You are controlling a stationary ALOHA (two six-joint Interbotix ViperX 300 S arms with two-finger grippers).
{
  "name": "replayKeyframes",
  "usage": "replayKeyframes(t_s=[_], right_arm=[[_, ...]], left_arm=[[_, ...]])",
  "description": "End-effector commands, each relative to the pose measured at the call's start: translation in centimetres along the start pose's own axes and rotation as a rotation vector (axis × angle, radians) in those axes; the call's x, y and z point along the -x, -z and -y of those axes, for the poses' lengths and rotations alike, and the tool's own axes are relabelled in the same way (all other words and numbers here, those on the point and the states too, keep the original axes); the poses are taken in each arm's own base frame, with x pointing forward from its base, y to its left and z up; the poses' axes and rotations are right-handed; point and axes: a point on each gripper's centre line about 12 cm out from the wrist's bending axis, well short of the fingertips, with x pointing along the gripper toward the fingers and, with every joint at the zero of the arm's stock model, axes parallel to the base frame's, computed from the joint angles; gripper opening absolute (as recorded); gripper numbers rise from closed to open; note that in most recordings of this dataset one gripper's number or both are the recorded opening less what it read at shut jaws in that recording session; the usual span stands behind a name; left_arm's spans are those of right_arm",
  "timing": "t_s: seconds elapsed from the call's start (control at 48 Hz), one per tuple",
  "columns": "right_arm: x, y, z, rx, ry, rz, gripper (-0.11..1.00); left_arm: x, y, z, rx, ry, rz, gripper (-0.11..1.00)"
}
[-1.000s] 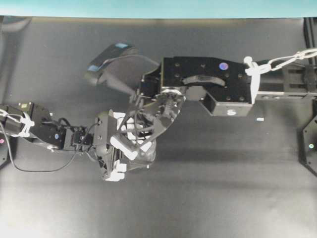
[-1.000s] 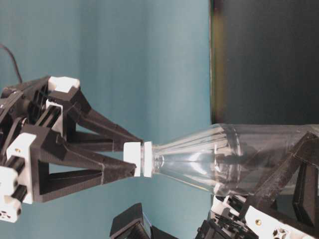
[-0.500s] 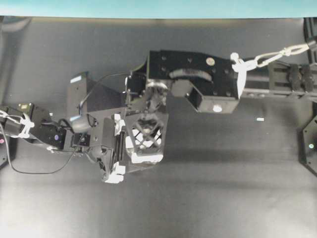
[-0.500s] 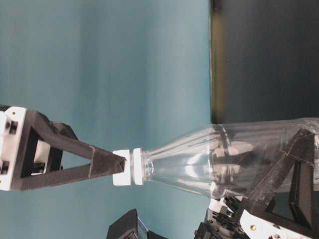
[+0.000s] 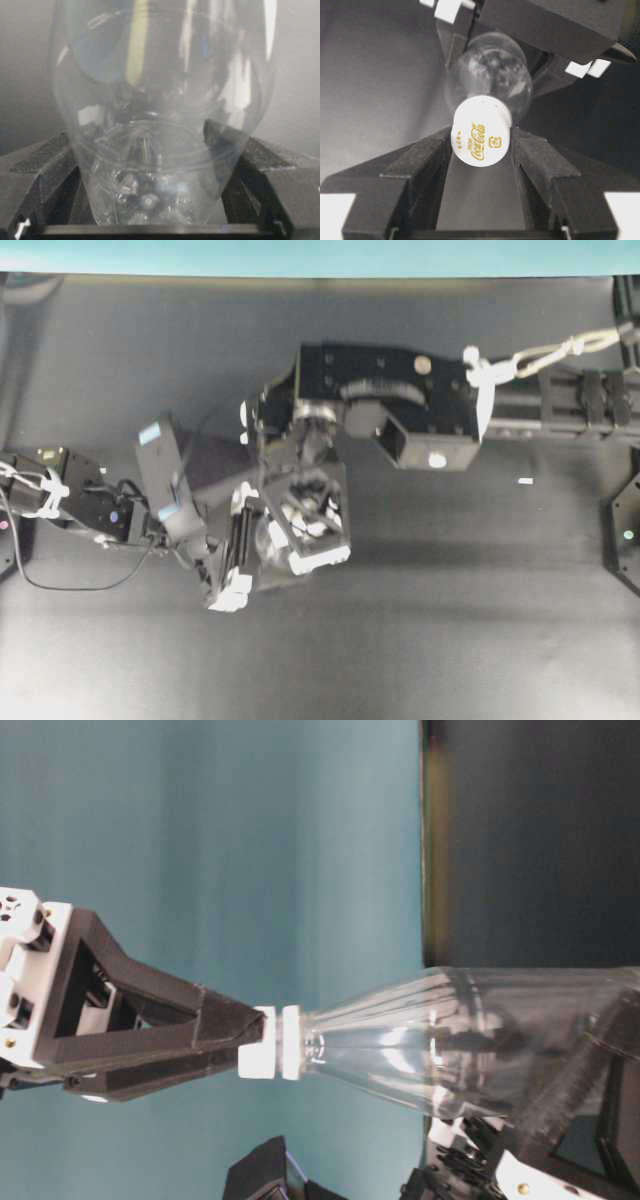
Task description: Open the bottle cap by holding the bottle with the left arm and twisting the cap with the right arm.
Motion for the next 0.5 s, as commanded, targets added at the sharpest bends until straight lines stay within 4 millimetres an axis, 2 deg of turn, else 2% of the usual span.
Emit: replayKeyframes(t_s=[0.0, 0.479], right_arm=[[0.1, -0.61, -2.53, 0.057, -0.014, 0.01, 0.38], [-0.03, -0.37, -2.73, 0.04, -0.009, 0.026, 0.4]], left_arm=[[-0.1, -0.12, -0.2, 0.003, -0.003, 0.003, 0.82], [-0.19, 0.16, -0.12, 0.003, -0.002, -0.004, 0.82]])
